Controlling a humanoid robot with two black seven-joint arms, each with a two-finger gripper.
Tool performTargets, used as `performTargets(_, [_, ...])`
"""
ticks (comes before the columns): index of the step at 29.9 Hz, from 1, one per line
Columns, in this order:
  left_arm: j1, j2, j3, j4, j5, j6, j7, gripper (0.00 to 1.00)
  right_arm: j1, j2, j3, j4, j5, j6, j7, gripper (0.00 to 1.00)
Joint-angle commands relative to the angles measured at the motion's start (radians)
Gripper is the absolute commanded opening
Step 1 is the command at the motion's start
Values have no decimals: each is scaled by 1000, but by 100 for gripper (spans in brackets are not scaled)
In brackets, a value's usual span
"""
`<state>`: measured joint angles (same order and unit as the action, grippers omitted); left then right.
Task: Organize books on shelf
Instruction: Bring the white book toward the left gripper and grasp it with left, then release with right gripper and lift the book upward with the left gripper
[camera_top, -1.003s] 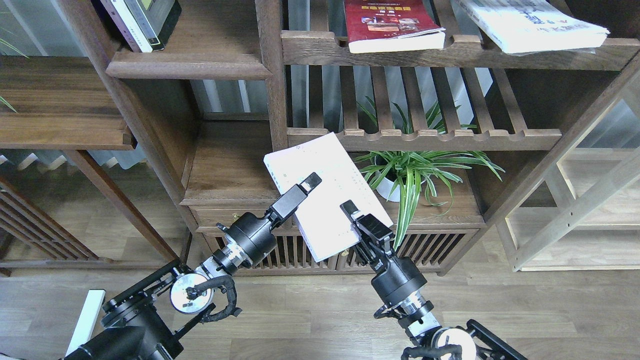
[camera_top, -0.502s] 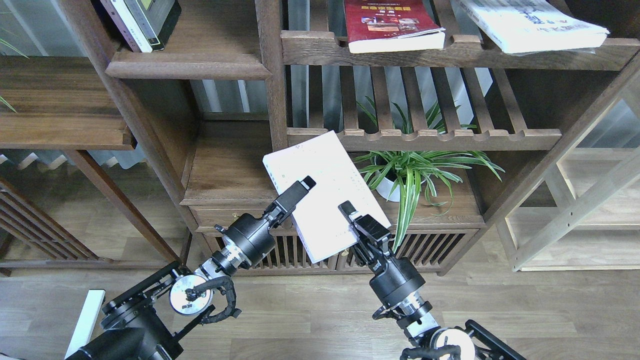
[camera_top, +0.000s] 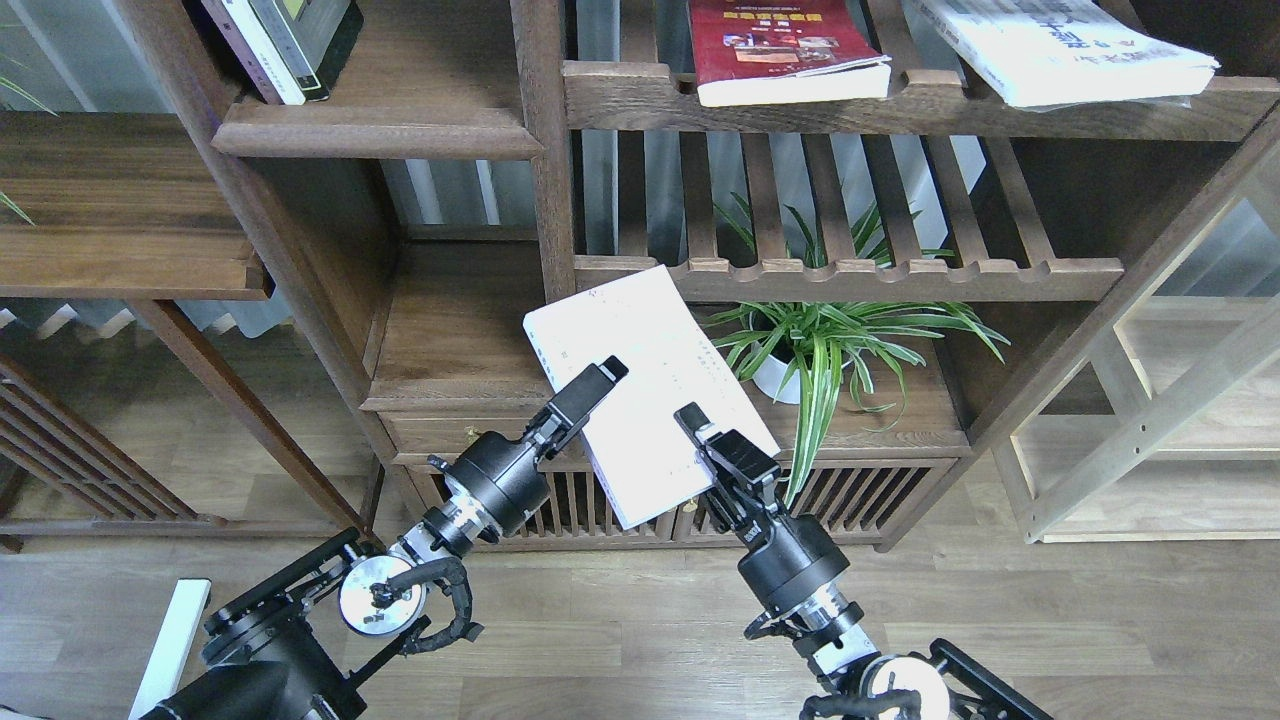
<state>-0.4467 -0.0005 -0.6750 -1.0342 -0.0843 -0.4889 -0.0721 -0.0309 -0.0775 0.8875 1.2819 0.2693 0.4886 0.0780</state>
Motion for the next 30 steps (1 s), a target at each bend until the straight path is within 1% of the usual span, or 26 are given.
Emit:
performTargets(1, [0, 0, 0, 0, 0, 0, 0, 2, 0, -2, 2, -1, -1, 0, 2, 31])
performTargets(3, [0, 0, 0, -1, 0, 0, -2, 2, 0, -4, 2, -1, -1, 0, 0, 36])
performTargets(7, [2, 0, -6, -1, 0, 0, -5, 2, -1, -7, 2, -1, -12, 0, 0, 54])
performTargets(11, [2, 0, -11, 0, 0, 0, -5, 2, -4, -10, 2, -1, -24, 0, 0, 63])
performTargets(19, [3, 0, -11, -7, 8, 0, -12, 2, -6, -21, 22, -4, -47, 0, 0, 73])
performTargets(25, [22, 0, -11, -59, 8, 0, -12, 2, -6, -34, 90, -13, -45, 0, 0, 78])
performTargets(30, [37, 68, -11, -105, 12, 0, -12, 2, -3, -34, 148, -24, -45, 0, 0, 84])
